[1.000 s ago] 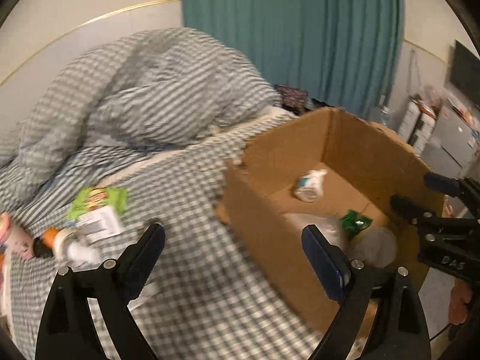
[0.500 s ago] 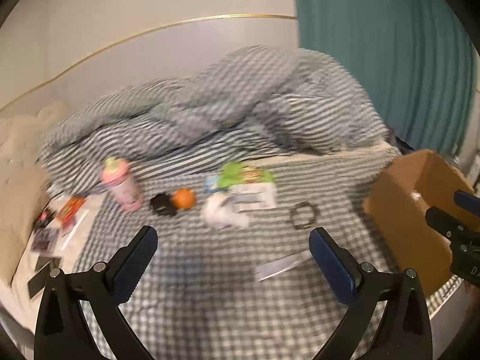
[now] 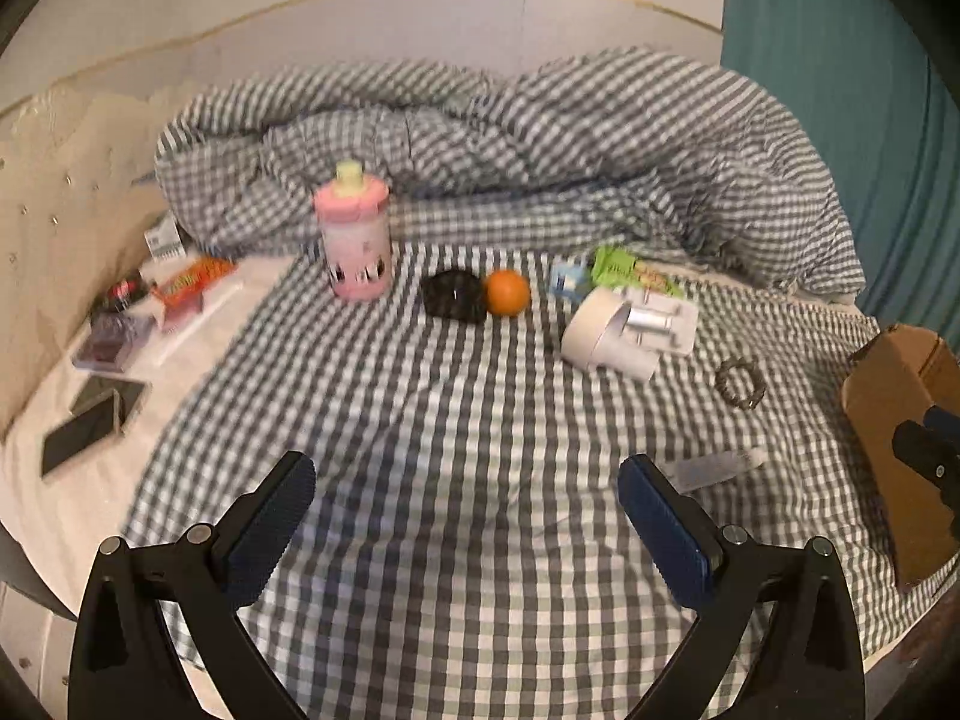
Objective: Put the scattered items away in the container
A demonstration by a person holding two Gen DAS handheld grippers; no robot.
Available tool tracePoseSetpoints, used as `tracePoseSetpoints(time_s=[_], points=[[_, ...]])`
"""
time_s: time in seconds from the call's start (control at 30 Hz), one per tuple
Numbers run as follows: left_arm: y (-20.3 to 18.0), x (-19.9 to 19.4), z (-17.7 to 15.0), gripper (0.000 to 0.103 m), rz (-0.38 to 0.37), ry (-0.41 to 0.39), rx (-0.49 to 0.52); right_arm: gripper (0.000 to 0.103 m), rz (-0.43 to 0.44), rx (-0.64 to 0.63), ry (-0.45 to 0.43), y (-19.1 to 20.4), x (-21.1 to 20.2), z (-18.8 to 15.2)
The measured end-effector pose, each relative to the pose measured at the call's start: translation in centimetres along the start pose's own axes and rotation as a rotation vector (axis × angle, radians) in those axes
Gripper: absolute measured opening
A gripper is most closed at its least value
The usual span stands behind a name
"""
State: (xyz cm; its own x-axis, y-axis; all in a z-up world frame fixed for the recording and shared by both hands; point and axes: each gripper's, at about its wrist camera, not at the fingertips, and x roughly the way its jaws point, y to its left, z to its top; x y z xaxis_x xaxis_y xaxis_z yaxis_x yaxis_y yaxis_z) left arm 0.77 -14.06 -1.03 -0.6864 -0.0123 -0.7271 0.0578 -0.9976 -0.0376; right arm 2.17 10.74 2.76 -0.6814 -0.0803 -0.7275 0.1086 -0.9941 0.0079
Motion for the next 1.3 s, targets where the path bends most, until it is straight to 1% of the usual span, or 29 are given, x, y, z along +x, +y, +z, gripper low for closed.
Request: tracePoseSetpoints(time_s=[0.13, 0.27, 0.47, 0.57, 0.7, 0.77, 0.87, 0.93, 1.0, 1.03, 1.07, 1.1, 1.13, 1.17, 1.2, 1.23, 1.3], points=[[-0.1, 1.8, 0.1, 0.103, -0.010, 0.011, 0.006, 0.081, -0.011, -0.016, 0.028, 0.3, 2.1, 0.0], [-1.1, 3.8, 0.9, 0.103, -0.028, 0.008, 0.028, 0.081, -0.012, -0.013, 0.052, -0.2, 4.1, 0.3], [-3.9, 8.6, 3.6, 0.103, -0.051, -0.016, 0.095, 0.081, 0.000, -0.008, 0.089, -0.8, 7.9, 0.5], [-5.7, 11.7, 4.8, 0.103, -0.082, 0.001, 0.122, 0.081, -0.011, -0.012, 0.127, -1.2, 10.1, 0.8], [-7.3, 15.0, 5.8, 0.103, -0.127, -0.005, 0.155, 0.081, -0.028, -0.033, 0.149, -1.9, 12.0, 1.3], [-7.8, 17.0, 6.2, 0.103, -0.159, 0.009, 0.148, 0.081, -0.034, -0.025, 0.156, -2.6, 13.1, 1.7], [-8.0, 19.6, 6.9, 0.103, -0.180, 0.035, 0.133, 0.081, -0.028, -0.004, 0.164, -3.5, 14.1, 2.2], [-7.6, 21.2, 7.3, 0.103, -0.188, 0.050, 0.106, 0.081, -0.033, 0.005, 0.168, -3.8, 14.8, 2.4], [-7.1, 22.3, 7.5, 0.103, -0.220, 0.073, 0.069, 0.081, -0.035, 0.007, 0.173, -4.0, 15.4, 2.6], [-6.8, 22.6, 7.5, 0.097, -0.239, 0.082, 0.052, 0.081, -0.035, 0.005, 0.178, -4.0, 15.7, 2.6], [-6.6, 22.8, 7.5, 0.088, -0.250, 0.087, 0.041, 0.081, -0.034, 0.003, 0.181, -3.9, 16.1, 2.7], [-6.3, 22.9, 7.5, 0.064, -0.276, 0.096, 0.034, 0.081, -0.033, -0.001, 0.186, -3.8, 16.4, 2.8], [-6.1, 22.9, 7.6, 0.033, -0.318, 0.097, 0.026, 0.081, -0.031, -0.006, 0.190, -3.6, 16.8, 2.9], [-6.0, 22.6, 7.6, 0.033, -0.332, 0.090, 0.025, 0.081, -0.029, -0.008, 0.192, -3.5, 17.0, 3.0], [-6.1, 22.3, 7.7, 0.029, -0.305, 0.085, 0.046, 0.081, -0.026, -0.011, 0.193, -3.2, 17.3, 3.1], [-6.4, 22.2, 7.7, 0.028, -0.278, 0.091, 0.080, 0.081, -0.021, -0.014, 0.194, -3.0, 17.5, 3.2], [-6.7, 22.0, 7.6, 0.028, -0.262, 0.106, 0.128, 0.080, -0.004, -0.027, 0.192, -2.2, 17.9, 3.5]])
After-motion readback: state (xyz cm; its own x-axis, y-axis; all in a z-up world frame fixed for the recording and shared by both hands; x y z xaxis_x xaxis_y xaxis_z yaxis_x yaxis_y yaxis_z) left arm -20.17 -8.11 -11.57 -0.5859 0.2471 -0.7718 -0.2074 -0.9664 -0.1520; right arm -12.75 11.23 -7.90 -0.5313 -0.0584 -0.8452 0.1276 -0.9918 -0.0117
